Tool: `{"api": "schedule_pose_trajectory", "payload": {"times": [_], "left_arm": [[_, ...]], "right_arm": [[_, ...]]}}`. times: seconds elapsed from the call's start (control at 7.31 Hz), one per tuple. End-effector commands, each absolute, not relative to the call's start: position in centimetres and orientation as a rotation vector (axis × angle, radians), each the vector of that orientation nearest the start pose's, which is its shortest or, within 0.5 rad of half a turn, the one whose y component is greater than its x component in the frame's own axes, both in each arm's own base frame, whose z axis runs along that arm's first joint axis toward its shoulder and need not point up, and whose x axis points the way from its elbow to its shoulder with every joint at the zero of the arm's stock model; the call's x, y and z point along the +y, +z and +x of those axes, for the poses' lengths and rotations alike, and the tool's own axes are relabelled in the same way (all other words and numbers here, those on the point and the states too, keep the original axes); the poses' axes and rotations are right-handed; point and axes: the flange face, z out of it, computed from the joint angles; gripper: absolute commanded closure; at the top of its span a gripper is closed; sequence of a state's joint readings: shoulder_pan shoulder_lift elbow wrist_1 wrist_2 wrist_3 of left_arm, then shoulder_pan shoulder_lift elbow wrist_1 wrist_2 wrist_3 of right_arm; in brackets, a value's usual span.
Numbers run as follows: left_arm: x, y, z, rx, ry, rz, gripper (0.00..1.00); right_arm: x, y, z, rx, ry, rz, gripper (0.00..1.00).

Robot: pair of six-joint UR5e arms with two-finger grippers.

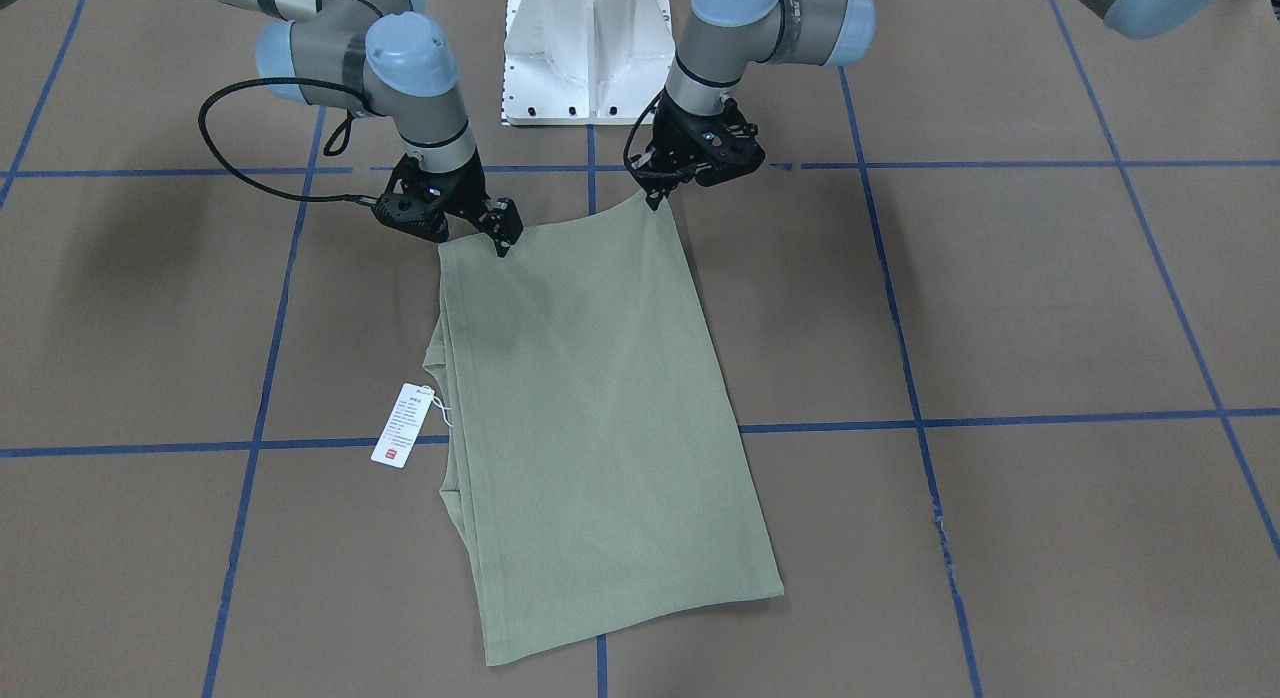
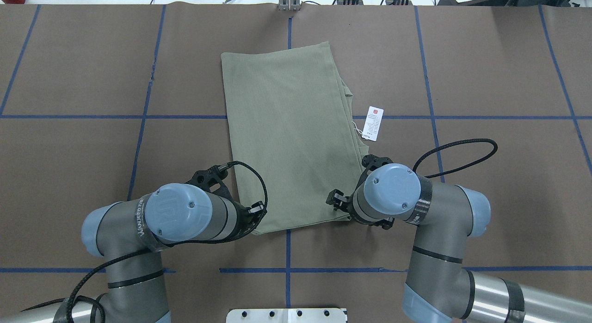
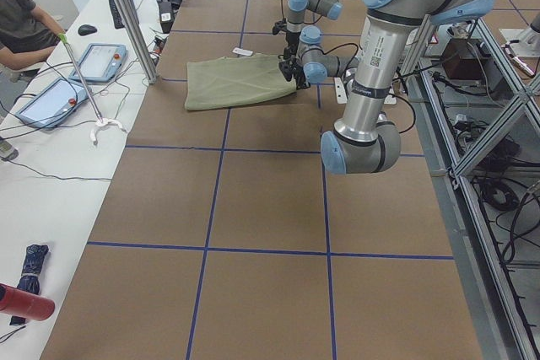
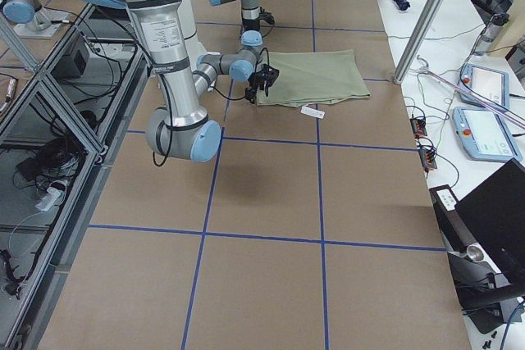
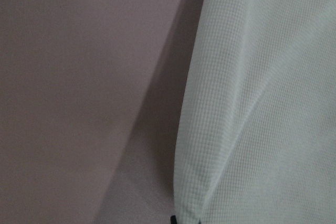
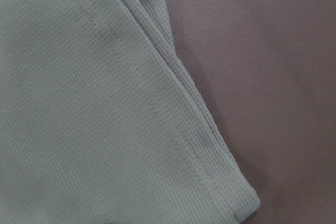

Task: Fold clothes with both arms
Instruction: 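Grasp the shirt edge nearest the robot with both grippers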

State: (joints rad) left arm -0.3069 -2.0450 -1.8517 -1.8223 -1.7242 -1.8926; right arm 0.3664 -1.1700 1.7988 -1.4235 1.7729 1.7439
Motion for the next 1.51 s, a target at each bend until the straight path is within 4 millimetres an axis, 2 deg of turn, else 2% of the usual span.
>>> {"api": "schedule_pose_trajectory", "payload": {"times": [0.0,0.27,0.41,0.55,0.96,1.23,1.37], "left_arm": [[-29.9,24.0,55.2,1.015,-0.495,-0.149,1.0],[-29.9,24.0,55.2,1.015,-0.495,-0.149,1.0],[-29.9,24.1,55.2,1.013,-0.494,-0.148,1.0],[-29.9,24.1,55.2,1.013,-0.494,-0.148,1.0],[-29.8,23.7,55.1,1.022,-0.492,-0.149,1.0],[-29.5,23.5,54.3,1.028,-0.49,-0.148,1.0],[-28.8,22.5,53.9,1.048,-0.478,-0.153,1.0]], "right_arm": [[-32.9,32.4,-54.1,-0.793,0.431,-0.117,0.33],[-32.9,31.8,-53.9,-0.804,0.425,-0.12,0.83],[-33.0,31.3,-53.9,-0.812,0.425,-0.12,0.97],[-33.1,30.7,-54.0,-0.822,0.425,-0.118,1.0],[-33.5,29.2,-53.7,-0.849,0.439,-0.109,1.0],[-33.1,28.0,-52.0,-0.886,0.429,-0.11,1.0],[-31.3,27.7,-50.4,-0.907,0.407,-0.116,1.0]]}}
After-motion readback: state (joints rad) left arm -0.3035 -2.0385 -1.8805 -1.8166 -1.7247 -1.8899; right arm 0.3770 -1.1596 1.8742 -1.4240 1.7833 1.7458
